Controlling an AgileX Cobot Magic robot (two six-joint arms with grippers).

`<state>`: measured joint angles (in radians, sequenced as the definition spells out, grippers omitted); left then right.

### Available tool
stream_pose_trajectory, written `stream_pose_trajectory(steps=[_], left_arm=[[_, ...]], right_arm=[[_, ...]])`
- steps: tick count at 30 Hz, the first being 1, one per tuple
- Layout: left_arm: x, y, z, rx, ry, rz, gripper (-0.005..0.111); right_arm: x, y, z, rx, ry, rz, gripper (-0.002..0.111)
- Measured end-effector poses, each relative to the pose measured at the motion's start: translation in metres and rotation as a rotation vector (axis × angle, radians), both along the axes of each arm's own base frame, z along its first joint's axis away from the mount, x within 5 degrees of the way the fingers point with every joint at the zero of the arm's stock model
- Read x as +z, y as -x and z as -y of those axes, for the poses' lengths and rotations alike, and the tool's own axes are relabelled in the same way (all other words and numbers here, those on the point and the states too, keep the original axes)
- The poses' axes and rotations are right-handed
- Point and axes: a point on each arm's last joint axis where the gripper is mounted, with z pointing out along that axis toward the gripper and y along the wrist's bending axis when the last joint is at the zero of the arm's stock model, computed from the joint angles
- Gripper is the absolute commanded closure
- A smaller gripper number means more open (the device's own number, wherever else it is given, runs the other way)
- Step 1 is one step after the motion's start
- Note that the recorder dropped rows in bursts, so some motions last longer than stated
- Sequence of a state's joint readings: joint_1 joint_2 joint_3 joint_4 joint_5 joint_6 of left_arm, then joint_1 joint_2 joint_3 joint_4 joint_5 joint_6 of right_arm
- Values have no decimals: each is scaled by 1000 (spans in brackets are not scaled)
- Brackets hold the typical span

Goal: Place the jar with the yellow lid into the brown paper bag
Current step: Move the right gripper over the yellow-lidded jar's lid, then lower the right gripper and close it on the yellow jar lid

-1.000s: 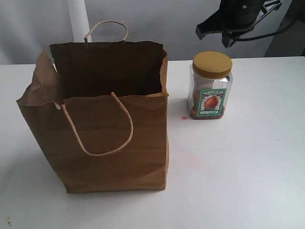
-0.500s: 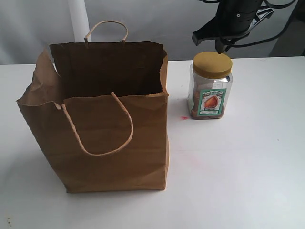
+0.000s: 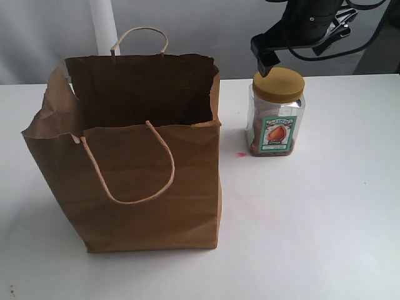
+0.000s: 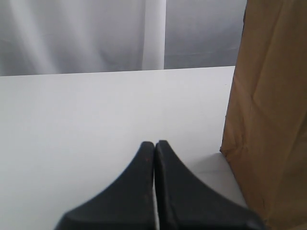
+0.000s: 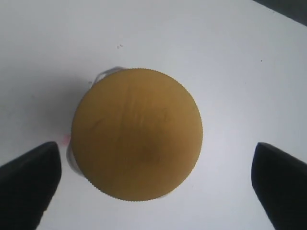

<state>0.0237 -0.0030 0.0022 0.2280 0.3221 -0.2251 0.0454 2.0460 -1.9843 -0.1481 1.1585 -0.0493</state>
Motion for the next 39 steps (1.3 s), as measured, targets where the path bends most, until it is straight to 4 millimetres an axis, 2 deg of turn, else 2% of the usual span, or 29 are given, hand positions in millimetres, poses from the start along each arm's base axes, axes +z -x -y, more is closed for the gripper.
stream_pose_trajectory(steps=[18, 21, 29, 39], left_arm=[[0, 0, 0, 0, 0, 0, 106], [0, 0, 0, 0, 0, 0, 106], [0, 0, 0, 0, 0, 0, 106], [0, 0, 0, 0, 0, 0, 106]], right_arm=[[0, -1, 0, -2, -3, 13, 8], [0, -1, 0, -2, -3, 13, 3], [1, -3, 0, 17, 3, 31, 3], [1, -3, -11, 23, -128, 39, 3]])
